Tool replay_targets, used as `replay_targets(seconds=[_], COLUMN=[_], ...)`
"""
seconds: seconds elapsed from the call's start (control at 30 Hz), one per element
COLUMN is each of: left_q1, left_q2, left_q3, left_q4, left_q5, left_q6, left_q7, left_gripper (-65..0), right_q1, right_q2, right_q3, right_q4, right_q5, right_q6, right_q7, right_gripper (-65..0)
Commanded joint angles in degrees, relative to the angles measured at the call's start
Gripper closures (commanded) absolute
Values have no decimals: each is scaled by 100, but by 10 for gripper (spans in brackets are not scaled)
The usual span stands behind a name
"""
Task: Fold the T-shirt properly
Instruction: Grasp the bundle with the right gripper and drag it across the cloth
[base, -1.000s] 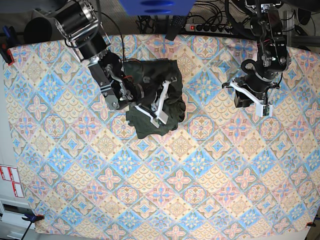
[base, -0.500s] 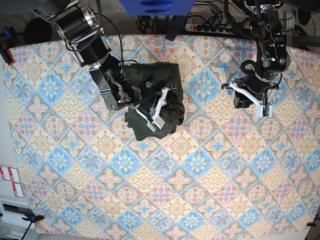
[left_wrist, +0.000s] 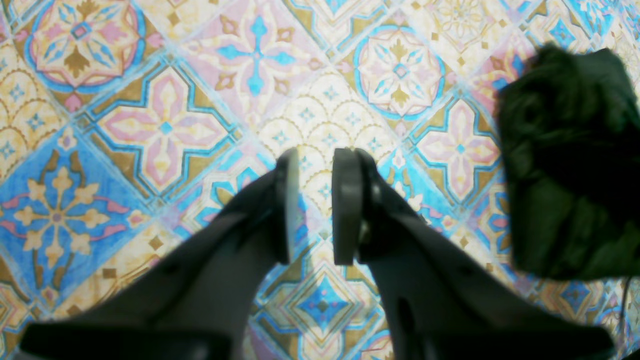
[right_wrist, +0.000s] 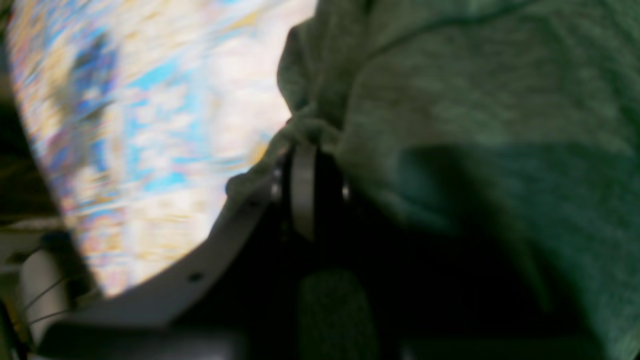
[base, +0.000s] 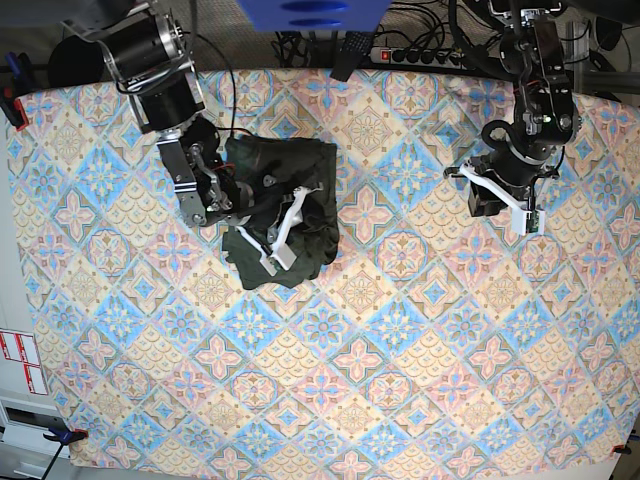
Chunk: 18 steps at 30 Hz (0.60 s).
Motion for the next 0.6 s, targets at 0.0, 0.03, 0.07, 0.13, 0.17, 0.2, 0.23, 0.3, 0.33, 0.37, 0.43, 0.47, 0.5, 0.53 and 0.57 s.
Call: replay_targets(seconds=[0.0,0.03,0.07,0.13,0.17,0.2,0.23,0.3,0.33,0.37,0.43,0.47,0.5,0.53,0.57], left_q1=[-33,-33,-33,-33,-41,-68,-85,-94,-94,-103,-103,-103,-112,-112,-112], left_q2=[-58,-58,-58,-58,-58,-58,-58,-58,-58,-58,-58,-58,-58,-58,-58], left_q3=[-16,-16,-16,-16,-16,-16,-16,-16,-16,-16,-16,-16,-16,-16,-16], left_q4=[107,107,107,107,107,107,107,107,107,107,107,107,107,107,107], left_q5=[-43,-43,-43,-43,-43,-43,-43,-43,-43,-43,-43,-43,-43,-43,-43], left_q6=[-21,-21,-21,-21,-21,-21,-21,-21,-21,-21,-21,-21,-21,-21,-21], left_q7=[-101,-101,-101,-101,-101,-101,-101,-101,-101,-101,-101,-101,-101,-101,-101], left_gripper=[-109,-109,-109,-109,-109,-109,-109,-109,-109,-109,-109,-109,-109,-109,-110], right_q1=[-43,-43,-35,-35,-35,-35,-35,-35,-26,-26,-17,-17,-17,-8,44], right_q2=[289,306,342,429,465,509,561,684,746,825,931,1010,1071,1124,1185], right_q3=[77,77,77,77,77,77,77,77,77,77,77,77,77,77,77], right_q4=[-108,-99,-99,-99,-64,-20,24,94,103,121,121,121,121,121,121], right_q5=[-911,-911,-911,-911,-911,-911,-911,-911,-911,-911,-911,-911,-911,-911,-911], right_q6=[-680,-680,-680,-680,-680,-680,-680,-680,-680,-680,-680,-680,-680,-680,-680], right_q7=[-483,-483,-483,-483,-483,-483,-492,-501,-501,-492,-492,-492,-492,-483,-483], right_gripper=[-78,-78,-78,-78,-78,-78,-78,-78,-78,-78,-78,-78,-78,-78,-78])
